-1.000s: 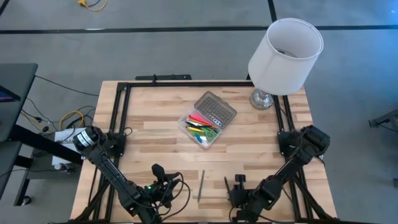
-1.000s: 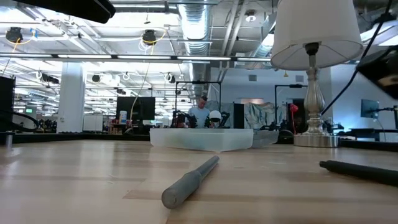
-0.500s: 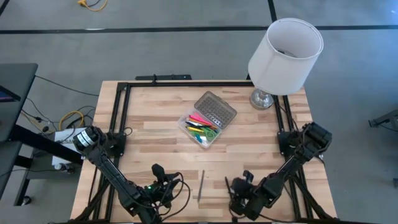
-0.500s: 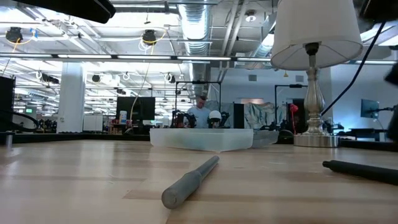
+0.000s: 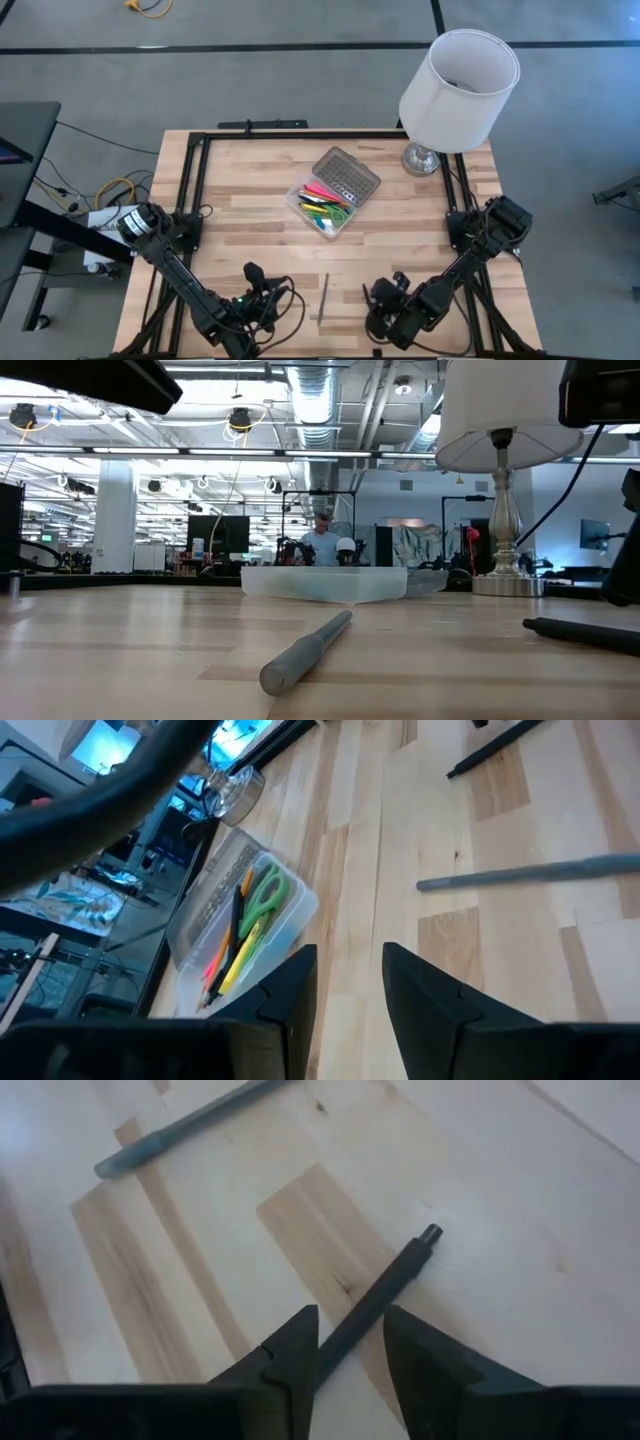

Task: Pick & place school supplies into a supply box
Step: Put the black pen into the black supply box

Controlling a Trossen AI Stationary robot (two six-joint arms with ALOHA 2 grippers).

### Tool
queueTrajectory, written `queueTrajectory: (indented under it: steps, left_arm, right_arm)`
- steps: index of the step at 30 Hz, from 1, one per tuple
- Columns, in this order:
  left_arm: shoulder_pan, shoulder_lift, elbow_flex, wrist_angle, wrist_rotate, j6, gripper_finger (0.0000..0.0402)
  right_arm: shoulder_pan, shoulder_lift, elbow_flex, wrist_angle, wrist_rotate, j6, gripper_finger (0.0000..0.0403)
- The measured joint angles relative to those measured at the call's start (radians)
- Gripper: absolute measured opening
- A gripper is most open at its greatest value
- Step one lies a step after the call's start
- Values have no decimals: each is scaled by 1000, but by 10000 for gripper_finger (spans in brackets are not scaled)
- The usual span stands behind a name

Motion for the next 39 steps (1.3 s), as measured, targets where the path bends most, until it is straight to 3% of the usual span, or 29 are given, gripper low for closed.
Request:
queueTrajectory:
  steps: [11,23,39]
  left_arm:
    - [14,0,-7,-3,0,-14,111]
    - [14,0,-7,-3,0,-14,111]
    - [14,0,-7,-3,0,-15,111]
  right_arm:
    - [-4,16,1,11,3,-33,80]
    - [-11,76,3,39,-16,-33,110]
    - [-14,75,5,-5,-120,-383,112]
